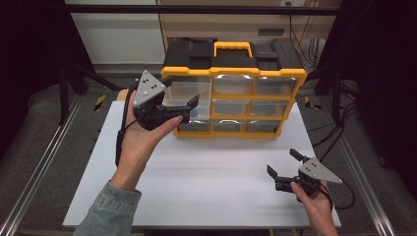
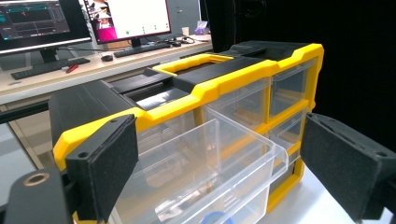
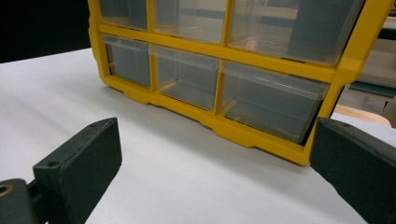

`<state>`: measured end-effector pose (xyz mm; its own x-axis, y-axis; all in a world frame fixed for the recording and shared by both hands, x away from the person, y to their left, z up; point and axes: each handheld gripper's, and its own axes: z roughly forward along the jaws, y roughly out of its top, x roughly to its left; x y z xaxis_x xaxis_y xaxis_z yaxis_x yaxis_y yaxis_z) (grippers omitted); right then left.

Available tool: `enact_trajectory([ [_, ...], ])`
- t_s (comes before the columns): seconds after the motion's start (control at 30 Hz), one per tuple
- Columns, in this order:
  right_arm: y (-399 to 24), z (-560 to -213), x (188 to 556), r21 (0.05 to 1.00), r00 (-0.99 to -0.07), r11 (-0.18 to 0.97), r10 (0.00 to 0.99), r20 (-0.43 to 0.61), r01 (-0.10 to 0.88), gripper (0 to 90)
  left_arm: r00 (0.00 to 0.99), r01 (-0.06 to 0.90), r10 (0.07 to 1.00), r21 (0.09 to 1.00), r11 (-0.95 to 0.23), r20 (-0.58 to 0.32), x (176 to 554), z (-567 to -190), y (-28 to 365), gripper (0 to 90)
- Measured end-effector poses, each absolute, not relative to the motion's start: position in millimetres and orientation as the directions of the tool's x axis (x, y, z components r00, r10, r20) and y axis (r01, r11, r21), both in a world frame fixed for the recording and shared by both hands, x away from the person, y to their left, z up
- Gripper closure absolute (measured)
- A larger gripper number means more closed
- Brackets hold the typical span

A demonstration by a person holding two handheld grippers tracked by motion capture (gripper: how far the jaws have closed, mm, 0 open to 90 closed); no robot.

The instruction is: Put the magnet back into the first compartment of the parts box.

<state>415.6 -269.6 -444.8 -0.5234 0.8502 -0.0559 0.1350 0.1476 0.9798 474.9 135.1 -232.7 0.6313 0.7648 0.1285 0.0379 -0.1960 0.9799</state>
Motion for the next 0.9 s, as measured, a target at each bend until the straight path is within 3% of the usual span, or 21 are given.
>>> enact_trajectory([
  [0.9,-267.9,-445.2,415.3,0.979,-0.524,0.151,0.849,-0.058,0.136,2.9,0.607,0.031,0.783,0.980,-0.197,0.138,437.0,-261.6,150.7,10.5],
])
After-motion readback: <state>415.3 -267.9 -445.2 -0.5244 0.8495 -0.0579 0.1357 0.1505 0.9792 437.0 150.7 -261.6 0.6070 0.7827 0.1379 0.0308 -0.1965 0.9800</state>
